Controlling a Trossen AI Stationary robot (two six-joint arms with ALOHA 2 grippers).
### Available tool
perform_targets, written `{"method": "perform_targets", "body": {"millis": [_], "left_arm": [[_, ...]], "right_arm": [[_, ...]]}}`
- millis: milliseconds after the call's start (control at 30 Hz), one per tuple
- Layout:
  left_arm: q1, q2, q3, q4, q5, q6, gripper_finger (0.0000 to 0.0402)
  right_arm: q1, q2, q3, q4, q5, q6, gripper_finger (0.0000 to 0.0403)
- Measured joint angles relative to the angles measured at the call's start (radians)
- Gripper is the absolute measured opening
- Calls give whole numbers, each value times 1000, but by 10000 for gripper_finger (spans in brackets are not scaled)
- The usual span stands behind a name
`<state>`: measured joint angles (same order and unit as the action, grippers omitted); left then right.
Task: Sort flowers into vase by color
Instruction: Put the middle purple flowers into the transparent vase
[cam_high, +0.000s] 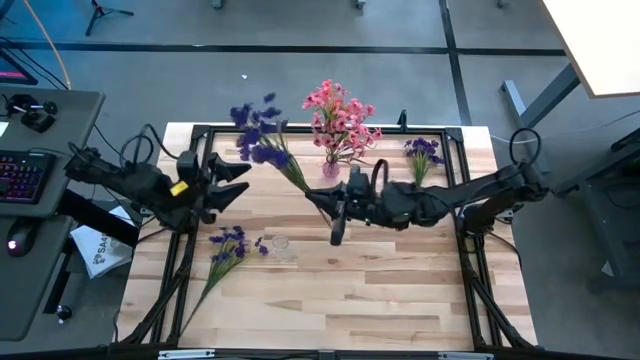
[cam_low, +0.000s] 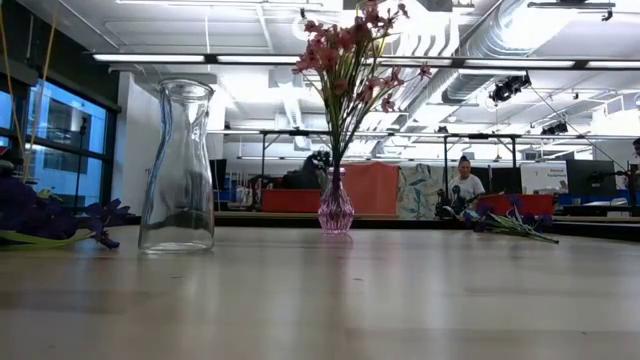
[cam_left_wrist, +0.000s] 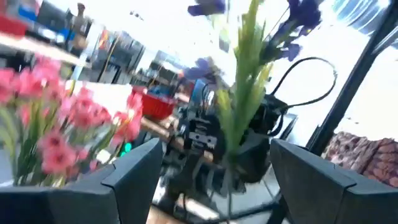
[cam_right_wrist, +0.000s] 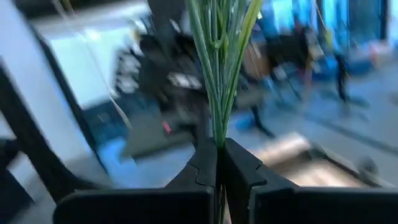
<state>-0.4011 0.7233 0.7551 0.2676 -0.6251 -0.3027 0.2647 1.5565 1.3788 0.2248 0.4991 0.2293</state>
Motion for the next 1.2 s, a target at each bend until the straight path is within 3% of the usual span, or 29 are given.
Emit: {"method": "perform_targets", "body": {"millis": [133, 333, 500, 667, 933, 1067, 1200], "left_arm": [[-8, 75, 0, 108, 0, 118, 284], [4, 255, 23, 320, 19, 232, 284], [23, 348, 110, 319, 62, 280, 284], [51, 408, 176, 302, 185, 281, 284], [61, 443, 200, 274, 195, 270, 278], [61, 440, 200, 269, 176, 271, 224], [61, 434, 200, 251, 149, 272, 119]], "right_arm": [[-26, 22, 0, 142, -21, -55, 0], [-59, 54, 0, 228, -167, -50, 0], [-55, 74, 0, 230, -243, -47, 0], [-55, 88, 0, 250, -274, -44, 0], [-41, 88, 0, 251, -292, -34, 0], [-34, 88, 0, 251, -294, -46, 0], [-35, 88, 0, 249, -290, -47, 0]]}}
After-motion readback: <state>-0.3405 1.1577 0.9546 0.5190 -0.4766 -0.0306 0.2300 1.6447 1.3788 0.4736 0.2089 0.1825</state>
